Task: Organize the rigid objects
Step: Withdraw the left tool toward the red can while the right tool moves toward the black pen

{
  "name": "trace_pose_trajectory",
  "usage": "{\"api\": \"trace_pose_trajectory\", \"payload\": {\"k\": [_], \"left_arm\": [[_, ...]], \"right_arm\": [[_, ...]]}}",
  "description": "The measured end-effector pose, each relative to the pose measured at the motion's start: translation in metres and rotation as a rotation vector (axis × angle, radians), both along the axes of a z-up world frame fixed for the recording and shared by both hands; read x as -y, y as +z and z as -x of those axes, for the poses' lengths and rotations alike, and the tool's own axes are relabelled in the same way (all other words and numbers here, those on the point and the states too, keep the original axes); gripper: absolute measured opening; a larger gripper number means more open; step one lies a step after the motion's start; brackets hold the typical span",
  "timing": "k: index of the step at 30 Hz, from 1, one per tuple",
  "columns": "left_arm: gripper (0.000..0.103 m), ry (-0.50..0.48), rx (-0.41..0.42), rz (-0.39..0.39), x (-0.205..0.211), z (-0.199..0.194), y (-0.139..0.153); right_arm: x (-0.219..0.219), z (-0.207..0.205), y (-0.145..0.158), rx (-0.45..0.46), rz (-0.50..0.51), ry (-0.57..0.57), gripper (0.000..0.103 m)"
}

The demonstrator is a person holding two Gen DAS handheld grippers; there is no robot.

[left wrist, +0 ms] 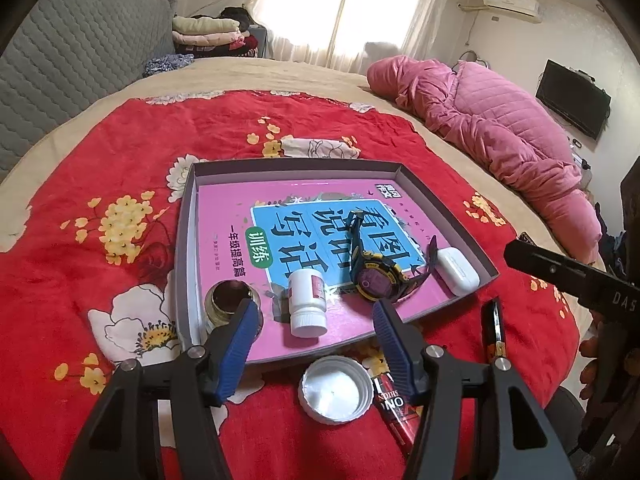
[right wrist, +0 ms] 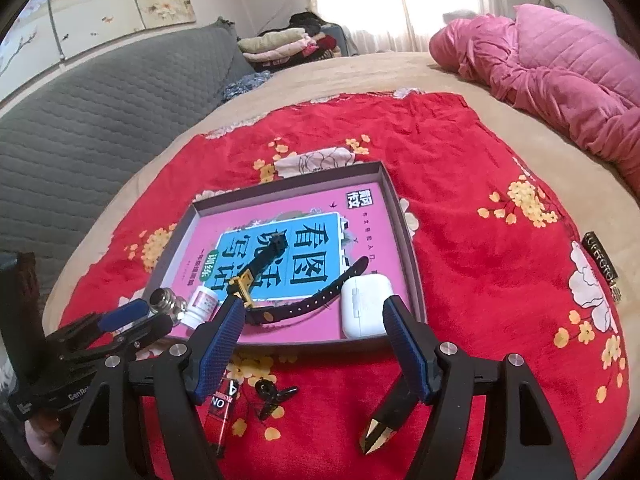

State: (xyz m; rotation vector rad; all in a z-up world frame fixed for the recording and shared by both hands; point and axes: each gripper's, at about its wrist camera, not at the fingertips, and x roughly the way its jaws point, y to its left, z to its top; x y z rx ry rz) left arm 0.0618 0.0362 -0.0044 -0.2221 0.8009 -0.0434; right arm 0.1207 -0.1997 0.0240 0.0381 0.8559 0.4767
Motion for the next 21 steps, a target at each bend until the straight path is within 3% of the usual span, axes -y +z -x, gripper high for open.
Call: {"api": "trace_pose_trajectory", "payload": {"k": [21], "left_arm": [[0.061,0.008,0.020,0.010,0.001,0.016,0.021]], "right_arm": [[0.026,0.014,0.025,0.073,-0.035,-0.039,0.075]]}}
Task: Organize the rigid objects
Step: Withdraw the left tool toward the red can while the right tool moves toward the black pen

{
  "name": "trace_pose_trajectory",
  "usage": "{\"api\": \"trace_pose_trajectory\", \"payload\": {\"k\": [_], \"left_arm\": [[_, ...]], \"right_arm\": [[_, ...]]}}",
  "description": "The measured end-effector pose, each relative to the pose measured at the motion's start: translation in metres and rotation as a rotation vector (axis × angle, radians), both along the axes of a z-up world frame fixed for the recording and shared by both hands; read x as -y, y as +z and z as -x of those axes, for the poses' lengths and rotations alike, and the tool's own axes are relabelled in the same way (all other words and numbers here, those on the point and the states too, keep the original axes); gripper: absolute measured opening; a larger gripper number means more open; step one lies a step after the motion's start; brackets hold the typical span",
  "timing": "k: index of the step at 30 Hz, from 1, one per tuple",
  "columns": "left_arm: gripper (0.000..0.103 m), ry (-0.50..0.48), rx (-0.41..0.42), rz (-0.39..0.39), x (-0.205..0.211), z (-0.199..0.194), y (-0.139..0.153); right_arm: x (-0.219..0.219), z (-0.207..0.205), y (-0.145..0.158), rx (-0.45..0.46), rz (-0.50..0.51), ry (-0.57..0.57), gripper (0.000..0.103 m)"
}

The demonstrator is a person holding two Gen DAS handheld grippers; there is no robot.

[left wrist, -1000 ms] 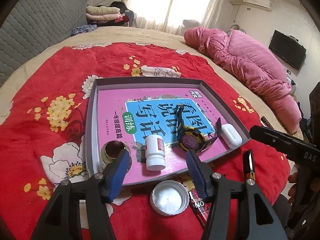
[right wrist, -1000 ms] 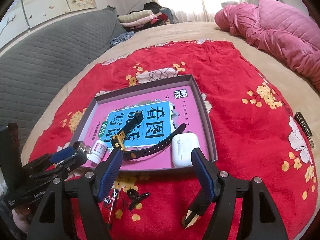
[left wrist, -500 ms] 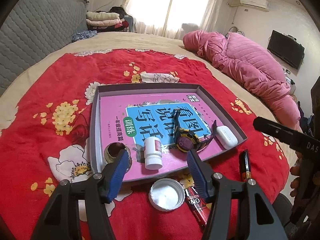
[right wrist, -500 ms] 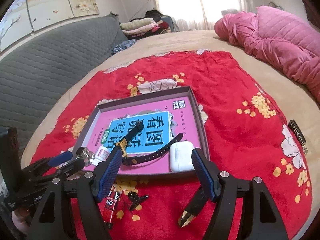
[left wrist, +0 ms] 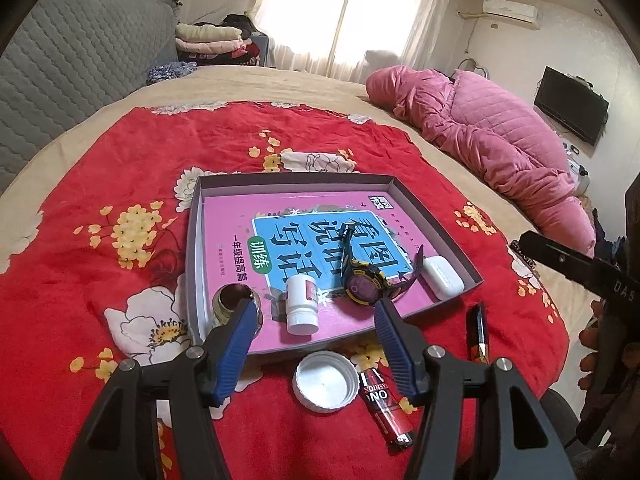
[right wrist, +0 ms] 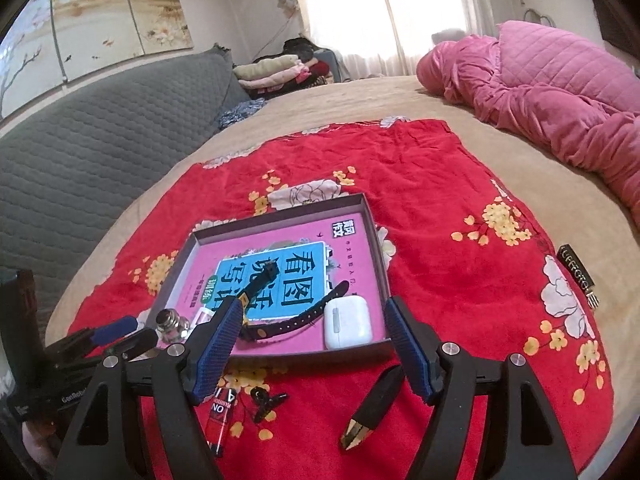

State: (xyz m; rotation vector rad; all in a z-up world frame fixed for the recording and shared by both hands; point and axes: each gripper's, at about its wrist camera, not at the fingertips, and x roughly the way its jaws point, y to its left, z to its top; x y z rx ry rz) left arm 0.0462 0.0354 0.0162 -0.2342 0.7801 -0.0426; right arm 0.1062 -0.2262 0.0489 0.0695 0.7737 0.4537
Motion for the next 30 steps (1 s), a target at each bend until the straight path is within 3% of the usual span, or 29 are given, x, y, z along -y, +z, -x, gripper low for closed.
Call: {"api": "trace_pose_trajectory", "payload": {"k": [10,30], "left_arm": [[0.061,-0.029,-0.032,-0.001,0.009,0.009,0.002],[0.061,-0.088,-0.116,-0.021,0.035,0.026,-0.013]], "right_arm": [[0.001,0.011,-0.002,-0.006,-0.002,0.017,0.075],[0.004,0.034,-0.036,-0.067,0.054,0.054,0.075]]}}
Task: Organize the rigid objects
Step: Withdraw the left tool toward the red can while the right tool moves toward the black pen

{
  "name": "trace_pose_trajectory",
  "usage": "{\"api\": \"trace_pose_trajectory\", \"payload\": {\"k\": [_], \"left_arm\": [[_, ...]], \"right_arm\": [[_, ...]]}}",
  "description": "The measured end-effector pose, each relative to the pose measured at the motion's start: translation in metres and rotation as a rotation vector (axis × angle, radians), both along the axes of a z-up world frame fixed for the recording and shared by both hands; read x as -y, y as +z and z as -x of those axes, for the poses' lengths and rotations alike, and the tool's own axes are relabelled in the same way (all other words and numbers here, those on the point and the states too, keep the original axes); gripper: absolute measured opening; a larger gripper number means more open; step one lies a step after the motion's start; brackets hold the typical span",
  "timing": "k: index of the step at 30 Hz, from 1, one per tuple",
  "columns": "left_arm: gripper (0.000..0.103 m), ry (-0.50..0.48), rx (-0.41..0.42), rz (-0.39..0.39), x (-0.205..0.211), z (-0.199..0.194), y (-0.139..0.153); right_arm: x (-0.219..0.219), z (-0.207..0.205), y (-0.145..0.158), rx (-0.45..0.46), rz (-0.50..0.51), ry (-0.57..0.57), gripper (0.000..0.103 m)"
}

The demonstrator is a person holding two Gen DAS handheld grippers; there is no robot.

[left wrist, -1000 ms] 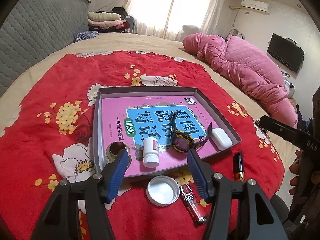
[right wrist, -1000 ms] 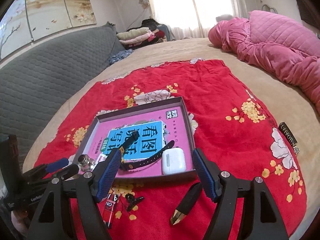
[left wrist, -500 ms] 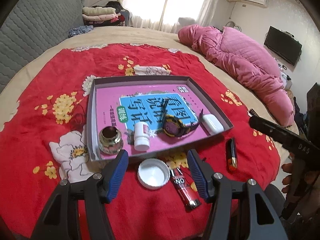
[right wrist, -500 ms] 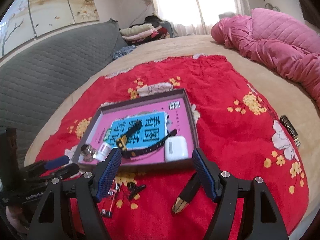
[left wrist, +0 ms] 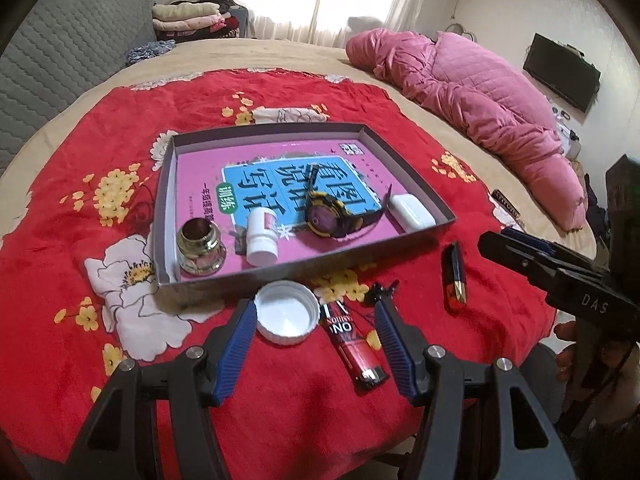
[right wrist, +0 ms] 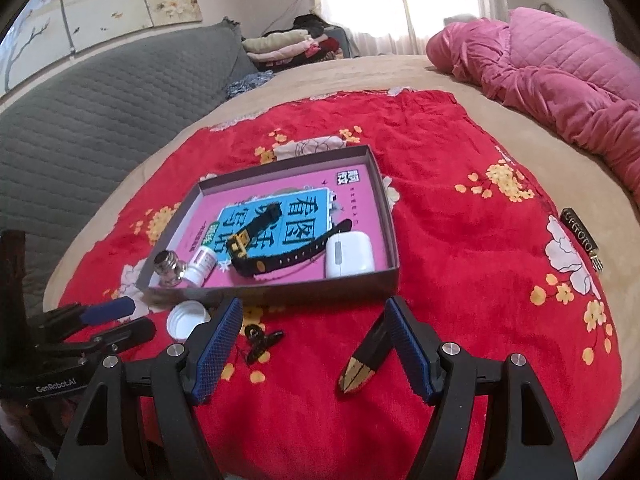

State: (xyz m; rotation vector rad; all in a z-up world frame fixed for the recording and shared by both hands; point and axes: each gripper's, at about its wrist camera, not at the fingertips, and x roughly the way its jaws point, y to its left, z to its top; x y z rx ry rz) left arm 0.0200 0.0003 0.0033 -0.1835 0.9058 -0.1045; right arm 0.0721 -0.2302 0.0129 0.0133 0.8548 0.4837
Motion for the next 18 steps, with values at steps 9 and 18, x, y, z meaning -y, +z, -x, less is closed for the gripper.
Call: {"api": "trace_pose_trajectory", "payload": {"k": [9,18], "left_arm": [[0.061,-0.018,-0.027,-0.009,0.008,0.002,-0.005],[0.061,-0.029,-0.055,-0.022,0.014,0.001,-0.012]], "right_arm": [[0.002,0.005,-0.006,-0.022,0.007,0.008,0.075],[0.004,0.008,-0.015,-0.051,0.013,-0.007,0.075]]}}
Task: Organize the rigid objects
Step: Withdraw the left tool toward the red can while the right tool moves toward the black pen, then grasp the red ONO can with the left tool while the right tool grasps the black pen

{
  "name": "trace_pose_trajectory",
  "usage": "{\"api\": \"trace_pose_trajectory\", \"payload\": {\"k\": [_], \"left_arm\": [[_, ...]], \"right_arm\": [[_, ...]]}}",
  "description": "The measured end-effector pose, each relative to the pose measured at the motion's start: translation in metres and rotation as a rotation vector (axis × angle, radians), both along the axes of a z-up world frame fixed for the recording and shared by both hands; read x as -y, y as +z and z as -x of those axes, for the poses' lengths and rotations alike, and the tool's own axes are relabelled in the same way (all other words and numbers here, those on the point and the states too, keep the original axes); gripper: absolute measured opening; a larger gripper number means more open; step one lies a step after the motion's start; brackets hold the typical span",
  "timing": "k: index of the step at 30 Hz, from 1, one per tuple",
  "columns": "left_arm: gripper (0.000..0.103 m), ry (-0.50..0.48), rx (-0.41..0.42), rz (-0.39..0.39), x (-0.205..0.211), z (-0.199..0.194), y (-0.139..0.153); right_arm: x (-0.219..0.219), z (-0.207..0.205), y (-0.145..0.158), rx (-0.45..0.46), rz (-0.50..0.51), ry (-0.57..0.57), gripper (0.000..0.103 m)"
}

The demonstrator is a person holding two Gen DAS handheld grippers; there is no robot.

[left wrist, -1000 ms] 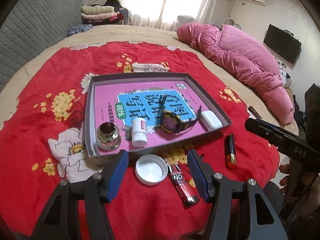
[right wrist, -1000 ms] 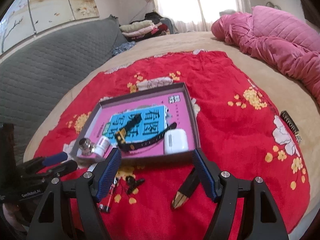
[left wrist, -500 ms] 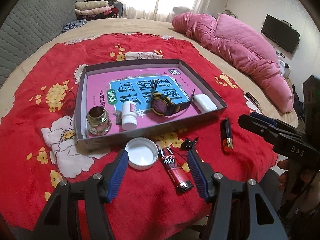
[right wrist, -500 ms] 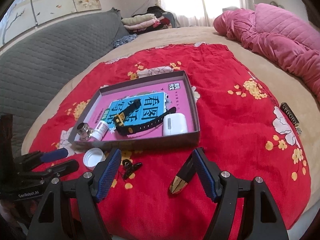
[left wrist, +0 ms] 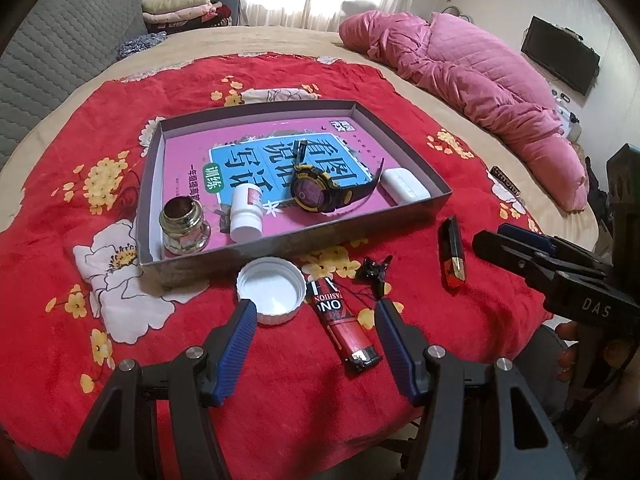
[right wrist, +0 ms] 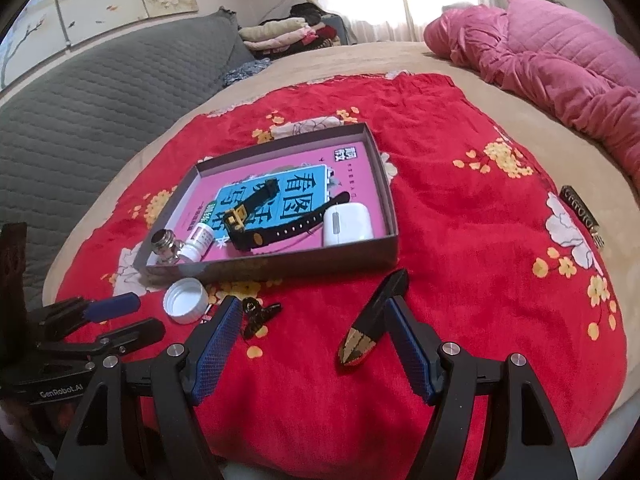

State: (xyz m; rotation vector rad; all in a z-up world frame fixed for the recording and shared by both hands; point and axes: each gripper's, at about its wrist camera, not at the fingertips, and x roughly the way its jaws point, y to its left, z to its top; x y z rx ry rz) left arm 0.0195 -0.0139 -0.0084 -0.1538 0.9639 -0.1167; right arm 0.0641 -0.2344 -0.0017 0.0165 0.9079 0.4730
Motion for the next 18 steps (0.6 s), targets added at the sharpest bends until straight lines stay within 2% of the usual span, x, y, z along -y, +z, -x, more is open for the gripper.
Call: {"api": "trace_pose_trajectory", "payload": {"k": [9,18], "left_arm": [[0.061,-0.022,-0.047,0.008,0.006,-0.002,-0.012],[0.061,-0.044,-0.107,0.030,0.018,-0.006,-0.027]], "right_arm": [[0.005,-0.005,-0.012,-0.042,0.012,-0.036,0.075],[0.031,-0.025,-0.036,-0.131,-0.006,-0.182,0.075]]}}
